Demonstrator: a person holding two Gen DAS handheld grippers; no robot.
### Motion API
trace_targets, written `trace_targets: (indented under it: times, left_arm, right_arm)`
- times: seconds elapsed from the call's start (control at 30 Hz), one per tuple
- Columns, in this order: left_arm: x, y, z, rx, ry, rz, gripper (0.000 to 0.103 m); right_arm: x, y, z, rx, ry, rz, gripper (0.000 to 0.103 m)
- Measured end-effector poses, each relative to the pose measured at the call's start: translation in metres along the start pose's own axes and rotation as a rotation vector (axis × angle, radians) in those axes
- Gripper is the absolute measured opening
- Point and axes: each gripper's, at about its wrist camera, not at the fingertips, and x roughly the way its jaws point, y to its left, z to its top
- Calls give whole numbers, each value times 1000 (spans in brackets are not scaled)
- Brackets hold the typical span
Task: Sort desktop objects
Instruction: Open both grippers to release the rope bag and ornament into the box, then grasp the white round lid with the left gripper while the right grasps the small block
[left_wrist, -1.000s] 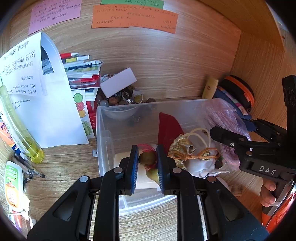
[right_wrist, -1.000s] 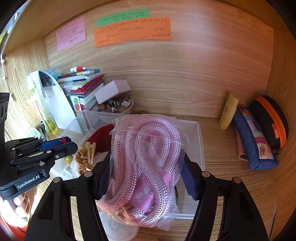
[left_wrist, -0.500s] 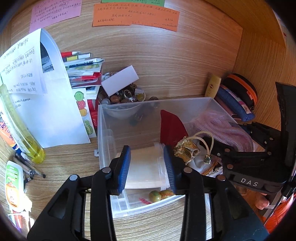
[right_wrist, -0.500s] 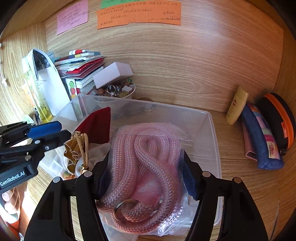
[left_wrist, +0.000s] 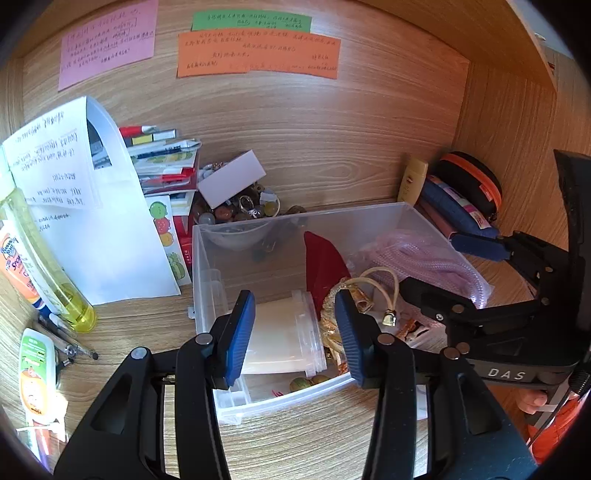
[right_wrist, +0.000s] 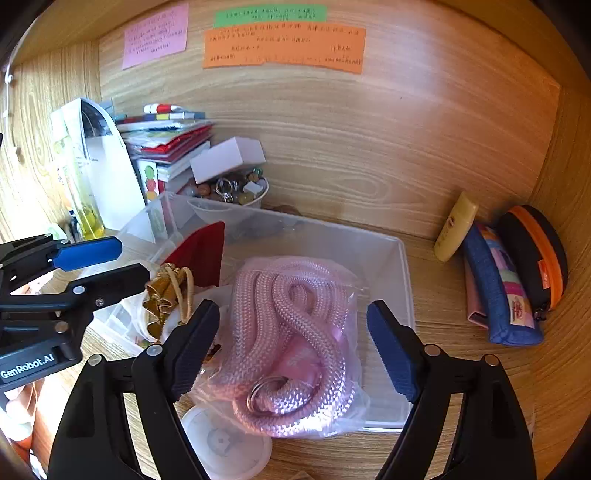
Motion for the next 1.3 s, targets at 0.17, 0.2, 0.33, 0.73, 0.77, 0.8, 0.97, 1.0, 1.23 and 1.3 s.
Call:
trace_targets:
  times: [0.17, 0.2, 0.33, 0.73, 0.77, 0.8, 0.97, 1.0, 1.23, 1.3]
  left_arm:
    - [-14, -6, 1, 12, -35, 27, 56]
    - [-16, -7, 1, 14, -41, 29, 56]
    - [-25, -11, 1, 22, -54, 45, 59]
    - [-43, -25, -6, 41, -76, 80, 76]
    - [-44, -26, -7, 41, -76, 80, 78]
    - [-44, -26, -7, 42, -77, 82, 79]
    - [-47, -35, -12, 48, -73, 89, 83]
    - [-47, -36, -13, 49, -71, 91, 84]
    - [-45, -43, -25, 44, -41, 80, 92]
    - [-43, -45, -29, 47, -22, 78, 92]
  right_arm:
    - [-17, 0, 0, -13, -29, -14, 81]
    - [-20, 0, 0, -11, -35, -13, 81]
    - [-29, -3, -2, 0, -47, -6, 81]
    - [-50, -17, -21, 17, -55, -4, 82]
    - [-52, -19, -23, 18, -54, -3, 82]
    - [-54, -21, -25, 19, -53, -2, 82]
    - [-62, -31, -37, 24, -49, -13, 82]
    - [-64, -33, -40, 26, -47, -15, 82]
    - [-67, -44, -59, 36, -9, -14, 82]
    - [-66, -46, -66, 30, 8, -25, 82]
